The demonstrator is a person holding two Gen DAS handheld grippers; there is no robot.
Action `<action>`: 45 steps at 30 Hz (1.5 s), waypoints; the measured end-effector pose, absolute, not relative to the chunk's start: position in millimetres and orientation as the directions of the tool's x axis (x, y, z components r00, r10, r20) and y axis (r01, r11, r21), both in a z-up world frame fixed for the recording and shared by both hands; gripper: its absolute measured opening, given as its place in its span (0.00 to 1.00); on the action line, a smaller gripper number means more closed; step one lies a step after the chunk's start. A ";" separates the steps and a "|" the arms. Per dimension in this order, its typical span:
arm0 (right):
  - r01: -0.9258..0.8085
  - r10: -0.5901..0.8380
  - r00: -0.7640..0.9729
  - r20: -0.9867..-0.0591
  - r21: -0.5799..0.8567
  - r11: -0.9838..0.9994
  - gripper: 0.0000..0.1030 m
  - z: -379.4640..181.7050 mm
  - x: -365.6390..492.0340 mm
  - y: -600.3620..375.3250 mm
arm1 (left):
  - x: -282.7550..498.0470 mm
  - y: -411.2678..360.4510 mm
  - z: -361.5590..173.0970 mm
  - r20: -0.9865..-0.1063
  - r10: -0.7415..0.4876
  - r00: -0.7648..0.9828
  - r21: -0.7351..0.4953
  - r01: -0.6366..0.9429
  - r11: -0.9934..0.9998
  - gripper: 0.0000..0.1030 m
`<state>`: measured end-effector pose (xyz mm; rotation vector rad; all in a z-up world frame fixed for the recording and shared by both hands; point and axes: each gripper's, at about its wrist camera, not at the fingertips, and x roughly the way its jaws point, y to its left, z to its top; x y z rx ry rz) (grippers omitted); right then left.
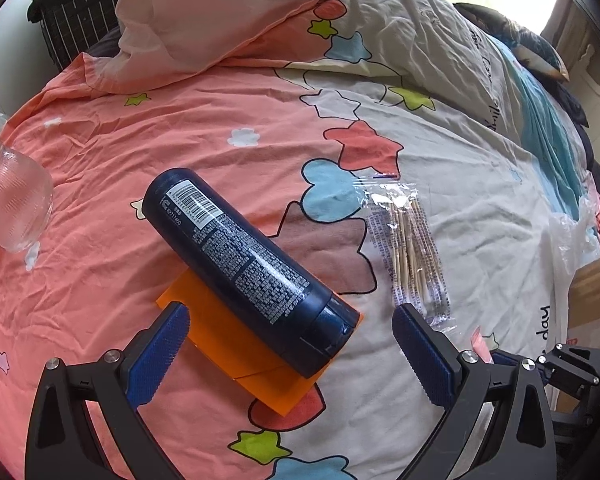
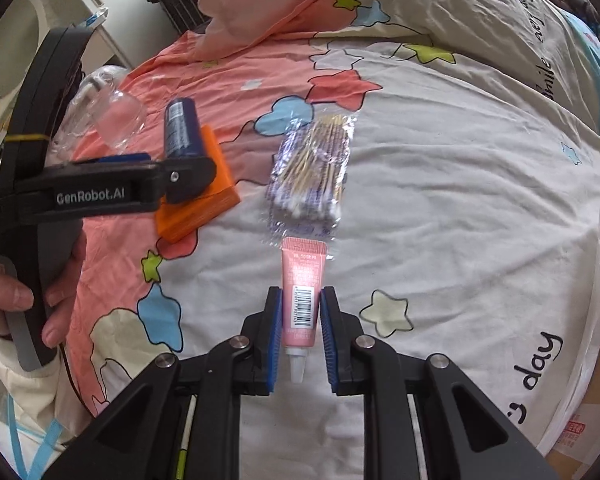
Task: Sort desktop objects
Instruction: 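Close the left tool on the navy spray can while the right tool holds the pink tube, then lift and carry the spray can and pink tube toward the cardboard box with both tools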
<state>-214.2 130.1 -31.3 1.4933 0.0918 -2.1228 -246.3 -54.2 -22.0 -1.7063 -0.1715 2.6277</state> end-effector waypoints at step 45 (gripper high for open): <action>0.493 -0.403 -0.225 -0.887 0.254 -0.832 0.17 -33.8 -200.3 117.7 | -197.5 -47.6 -13.5 -0.899 0.133 -0.418 -0.114 -0.072 -0.991 0.42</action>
